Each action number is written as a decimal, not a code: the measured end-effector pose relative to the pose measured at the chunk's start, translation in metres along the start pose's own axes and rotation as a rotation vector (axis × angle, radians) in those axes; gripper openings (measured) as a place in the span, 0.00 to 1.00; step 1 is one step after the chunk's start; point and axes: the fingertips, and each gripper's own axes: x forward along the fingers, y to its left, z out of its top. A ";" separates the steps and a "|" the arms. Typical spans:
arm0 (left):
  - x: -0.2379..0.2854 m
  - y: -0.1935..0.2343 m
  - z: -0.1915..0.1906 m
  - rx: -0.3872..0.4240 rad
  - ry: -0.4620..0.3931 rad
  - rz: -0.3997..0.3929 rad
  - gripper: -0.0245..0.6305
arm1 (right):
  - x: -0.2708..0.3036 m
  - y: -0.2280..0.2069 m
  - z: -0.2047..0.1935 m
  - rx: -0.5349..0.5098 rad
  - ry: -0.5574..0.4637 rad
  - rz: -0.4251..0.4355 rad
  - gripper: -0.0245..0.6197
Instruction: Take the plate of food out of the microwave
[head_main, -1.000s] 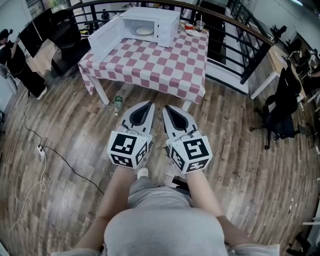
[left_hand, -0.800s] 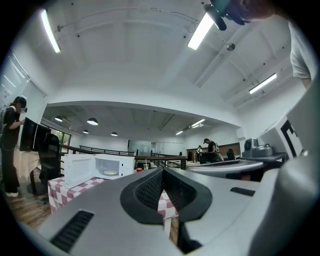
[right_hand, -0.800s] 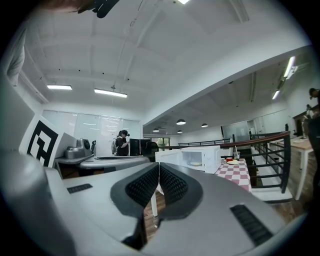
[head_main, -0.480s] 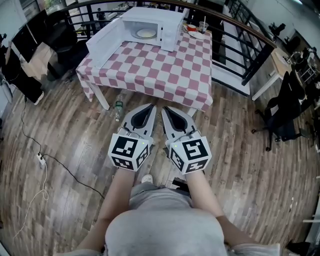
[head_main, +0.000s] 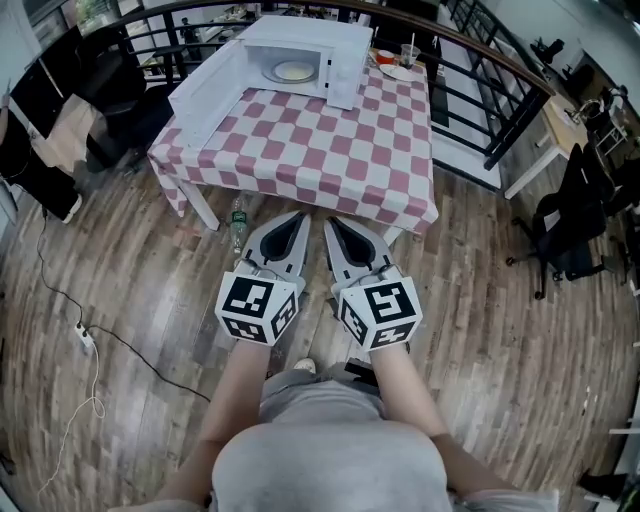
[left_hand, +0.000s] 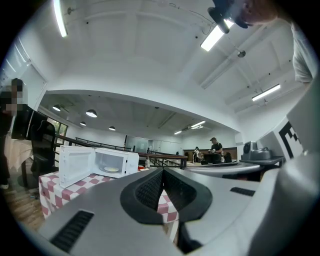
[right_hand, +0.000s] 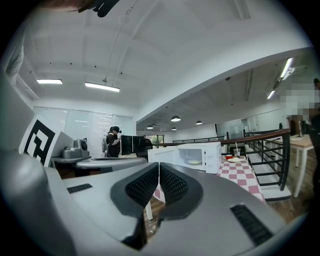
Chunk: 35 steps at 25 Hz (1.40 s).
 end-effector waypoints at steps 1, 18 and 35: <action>0.002 0.003 0.000 -0.001 -0.001 -0.003 0.04 | 0.003 -0.001 0.000 -0.002 0.001 -0.005 0.08; 0.052 0.031 -0.011 -0.003 0.028 -0.018 0.04 | 0.047 -0.043 -0.011 0.026 0.019 -0.041 0.08; 0.156 0.080 -0.005 0.056 0.051 -0.007 0.04 | 0.139 -0.118 -0.002 0.037 0.021 0.016 0.08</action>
